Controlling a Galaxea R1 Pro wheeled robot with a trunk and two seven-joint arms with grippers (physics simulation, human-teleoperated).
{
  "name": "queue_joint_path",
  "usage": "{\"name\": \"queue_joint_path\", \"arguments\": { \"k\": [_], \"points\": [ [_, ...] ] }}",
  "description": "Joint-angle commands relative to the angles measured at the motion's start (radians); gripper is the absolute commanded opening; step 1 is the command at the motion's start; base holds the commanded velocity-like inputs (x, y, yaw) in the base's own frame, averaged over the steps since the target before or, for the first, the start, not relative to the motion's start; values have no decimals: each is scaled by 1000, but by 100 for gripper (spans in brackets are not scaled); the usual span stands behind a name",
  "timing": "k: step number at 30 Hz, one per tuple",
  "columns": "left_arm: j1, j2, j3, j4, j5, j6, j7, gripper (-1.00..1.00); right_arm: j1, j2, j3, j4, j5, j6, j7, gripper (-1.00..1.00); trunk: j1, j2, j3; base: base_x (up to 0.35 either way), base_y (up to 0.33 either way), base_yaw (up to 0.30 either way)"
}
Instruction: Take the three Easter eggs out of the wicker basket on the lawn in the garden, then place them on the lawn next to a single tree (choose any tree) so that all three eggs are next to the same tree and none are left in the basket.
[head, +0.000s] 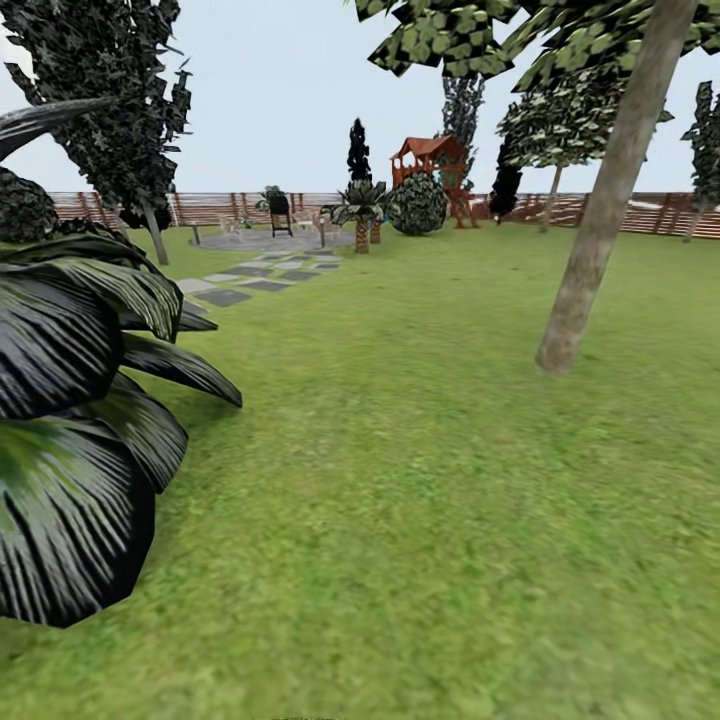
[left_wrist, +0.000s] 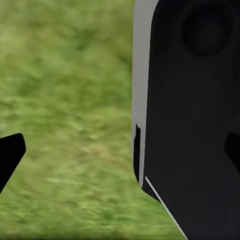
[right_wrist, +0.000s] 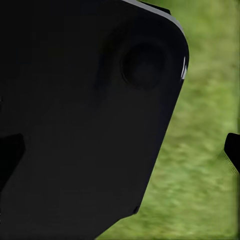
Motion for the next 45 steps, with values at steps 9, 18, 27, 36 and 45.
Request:
{"name": "queue_joint_path", "arguments": {
  "k": [9, 18, 27, 36, 45],
  "points": [
    [1, 0, 0, -1, 1, -1, 0, 100, -1, 0, 1, 1, 9, -2, -1, 100, 0, 0, -6, 0, 0, 275],
    [1, 0, 0, -2, 0, -1, 0, 100, -1, 0, 1, 1, 9, -3, -2, 100, 0, 0, -11, 0, 0, 275],
    [1, 0, 0, -2, -1, -1, 0, 100, -1, 0, 1, 1, 9, -3, -2, 100, 0, 0, -15, 0, 0, 275],
    [1, 0, 0, -2, -1, -1, 0, 100, -1, 0, 1, 1, 9, -3, -2, 100, 0, 0, -20, 0, 0, 275],
    [1, 0, 0, -2, 0, -1, 0, 100, -1, 0, 1, 1, 9, -3, -2, 100, 0, 0, -25, 0, 0, 275]
  ]
}}
